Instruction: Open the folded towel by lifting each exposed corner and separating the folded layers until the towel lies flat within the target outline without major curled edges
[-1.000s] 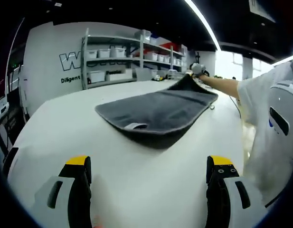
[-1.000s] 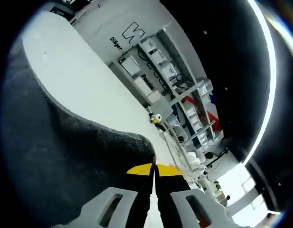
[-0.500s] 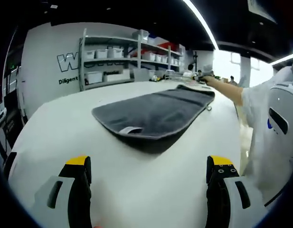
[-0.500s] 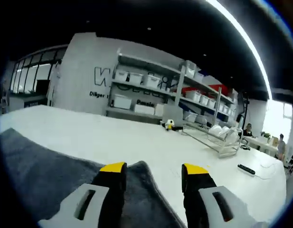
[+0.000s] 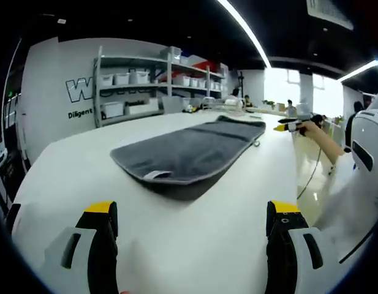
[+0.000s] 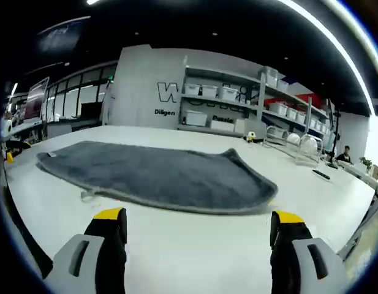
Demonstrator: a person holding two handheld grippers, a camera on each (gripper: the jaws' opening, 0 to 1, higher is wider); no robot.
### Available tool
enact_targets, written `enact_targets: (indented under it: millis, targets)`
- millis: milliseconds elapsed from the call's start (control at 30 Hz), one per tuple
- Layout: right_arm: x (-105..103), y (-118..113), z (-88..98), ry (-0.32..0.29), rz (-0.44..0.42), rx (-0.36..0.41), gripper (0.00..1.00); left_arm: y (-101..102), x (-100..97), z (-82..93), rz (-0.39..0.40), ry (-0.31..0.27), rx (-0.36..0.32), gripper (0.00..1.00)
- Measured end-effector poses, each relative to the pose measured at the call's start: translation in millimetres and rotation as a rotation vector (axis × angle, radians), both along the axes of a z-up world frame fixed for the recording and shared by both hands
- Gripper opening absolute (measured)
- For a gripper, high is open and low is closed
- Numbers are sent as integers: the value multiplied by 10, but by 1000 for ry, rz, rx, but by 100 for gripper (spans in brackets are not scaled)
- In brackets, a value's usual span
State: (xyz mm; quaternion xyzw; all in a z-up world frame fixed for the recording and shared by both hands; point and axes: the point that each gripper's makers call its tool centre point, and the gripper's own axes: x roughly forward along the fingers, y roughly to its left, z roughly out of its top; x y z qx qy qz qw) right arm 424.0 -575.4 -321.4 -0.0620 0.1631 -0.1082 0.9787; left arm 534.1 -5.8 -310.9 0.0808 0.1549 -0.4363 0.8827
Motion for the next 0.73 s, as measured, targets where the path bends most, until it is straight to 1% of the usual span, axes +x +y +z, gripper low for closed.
enact_targets:
  millis: [67, 100, 167, 233, 367, 500, 533, 600, 633, 733]
  targets:
    - [-179, -42, -123, 27, -14, 4, 99, -4, -24, -14, -6, 1, 6, 99]
    - [-244, -72, -159, 29, -19, 10, 99, -7, -40, -19, -9, 2, 7, 99]
    - [-333, -125, -186, 23, -31, 29, 99, -14, -61, -23, -14, 3, 7, 99]
    - [-377, -202, -165, 13, -40, 33, 99, -21, -88, -29, -16, 4, 7, 99]
    - [-360, -269, -101, -9, -39, 38, 99, -15, -132, -31, -12, 3, -1, 99]
    - [-319, -300, -66, -9, -34, 38, 99, 16, -162, -48, -1, 9, -4, 99]
    - [-299, -302, -47, -19, -30, 43, 99, 28, -166, -54, 1, 11, -2, 99]
    - [-272, -299, -57, -19, -32, 56, 99, 54, -166, -56, 8, 13, -2, 99]
    - [-266, -294, -80, -8, -34, 53, 99, 64, -164, -54, 10, 13, -2, 99]
    - [-253, -274, -97, -5, -32, 54, 99, 82, -157, -46, 16, 12, -4, 99]
